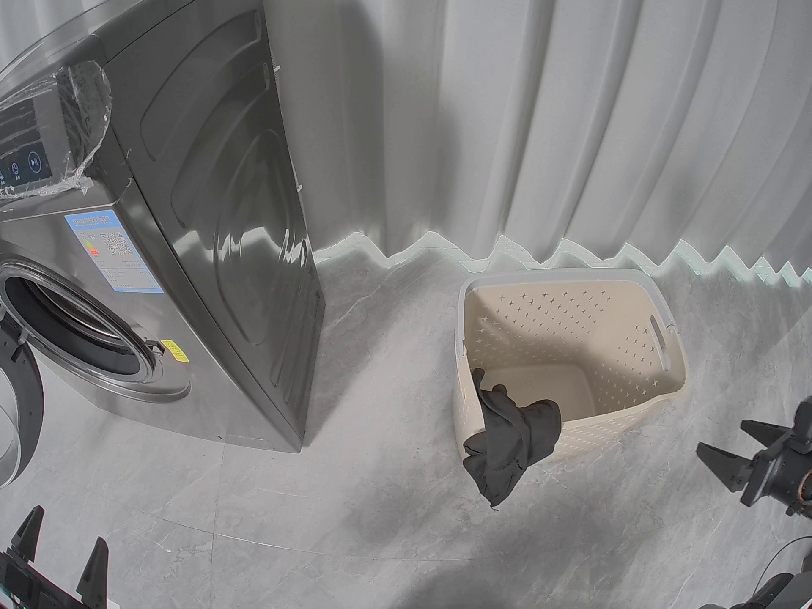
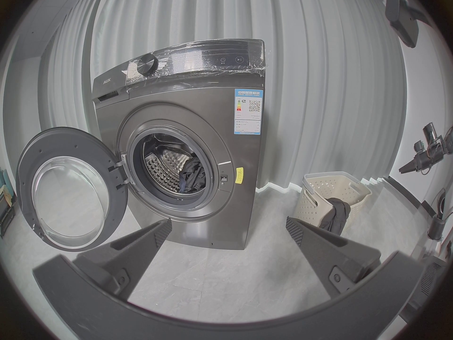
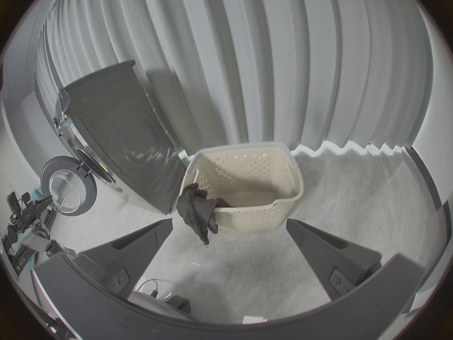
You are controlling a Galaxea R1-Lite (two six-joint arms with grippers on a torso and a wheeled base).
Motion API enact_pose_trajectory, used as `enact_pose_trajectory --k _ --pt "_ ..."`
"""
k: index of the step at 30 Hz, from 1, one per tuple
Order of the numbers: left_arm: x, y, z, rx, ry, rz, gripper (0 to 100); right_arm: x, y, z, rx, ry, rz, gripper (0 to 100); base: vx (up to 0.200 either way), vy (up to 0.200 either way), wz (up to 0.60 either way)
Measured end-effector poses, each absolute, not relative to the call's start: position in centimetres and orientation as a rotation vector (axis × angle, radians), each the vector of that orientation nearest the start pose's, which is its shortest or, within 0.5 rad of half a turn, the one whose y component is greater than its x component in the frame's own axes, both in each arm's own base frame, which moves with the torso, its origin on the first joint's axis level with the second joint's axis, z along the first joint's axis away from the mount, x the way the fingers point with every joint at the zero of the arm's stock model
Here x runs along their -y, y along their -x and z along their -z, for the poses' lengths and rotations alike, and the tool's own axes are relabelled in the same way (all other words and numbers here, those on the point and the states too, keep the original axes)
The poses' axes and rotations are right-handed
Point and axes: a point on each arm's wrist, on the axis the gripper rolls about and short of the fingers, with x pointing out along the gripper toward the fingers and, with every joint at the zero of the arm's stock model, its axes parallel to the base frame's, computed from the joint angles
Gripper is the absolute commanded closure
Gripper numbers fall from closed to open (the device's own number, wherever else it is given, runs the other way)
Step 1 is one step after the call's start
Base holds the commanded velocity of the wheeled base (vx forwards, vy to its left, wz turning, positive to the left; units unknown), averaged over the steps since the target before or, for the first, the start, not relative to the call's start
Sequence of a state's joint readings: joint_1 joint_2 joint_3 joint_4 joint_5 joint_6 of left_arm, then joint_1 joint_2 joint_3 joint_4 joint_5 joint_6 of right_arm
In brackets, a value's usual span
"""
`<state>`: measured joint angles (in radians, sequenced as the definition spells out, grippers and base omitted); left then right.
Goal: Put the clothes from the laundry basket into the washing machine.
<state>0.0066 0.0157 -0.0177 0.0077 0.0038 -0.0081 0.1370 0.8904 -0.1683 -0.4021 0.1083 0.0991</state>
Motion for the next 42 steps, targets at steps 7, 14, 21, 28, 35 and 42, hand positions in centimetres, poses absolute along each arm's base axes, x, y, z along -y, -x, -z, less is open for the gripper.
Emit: enact_pose_trajectory --k 7,14,21,28,35,42 --pt "0.0 2.3 -8.0 -0.006 0.006 -0.017 0 -2.8 -12.7 -12.2 -0.465 -0.087 -0.281 0 0.0 0.0 0.0" --pt "0.0 2.3 -8.0 -0.006 0.004 -0.015 0 -4.3 -15.1 -10.4 -0.602 -0.1 -0.321 0 0.0 0.0 0.0" --pt "0.0 2.3 -8.0 -0.006 0.005 -0.009 0 -6.2 -17.7 -9.6 -0.604 -0.113 -0.365 0 0.0 0.0 0.0" --pt "0.0 2.3 -8.0 -0.006 0.008 -0.007 0 -8.2 -19.7 -8.1 -0.606 -0.106 -0.385 0 0.0 0.0 0.0" --pt "0.0 2.3 -8.0 -0.006 0.011 -0.007 0 -10.1 -21.7 -6.2 -0.596 -0.089 -0.369 0 0.0 0.0 0.0" --pt "0.0 2.3 -8.0 -0.006 0.014 -0.008 0 -12.4 -23.3 -3.9 -0.612 -0.083 -0.385 0 0.0 0.0 0.0"
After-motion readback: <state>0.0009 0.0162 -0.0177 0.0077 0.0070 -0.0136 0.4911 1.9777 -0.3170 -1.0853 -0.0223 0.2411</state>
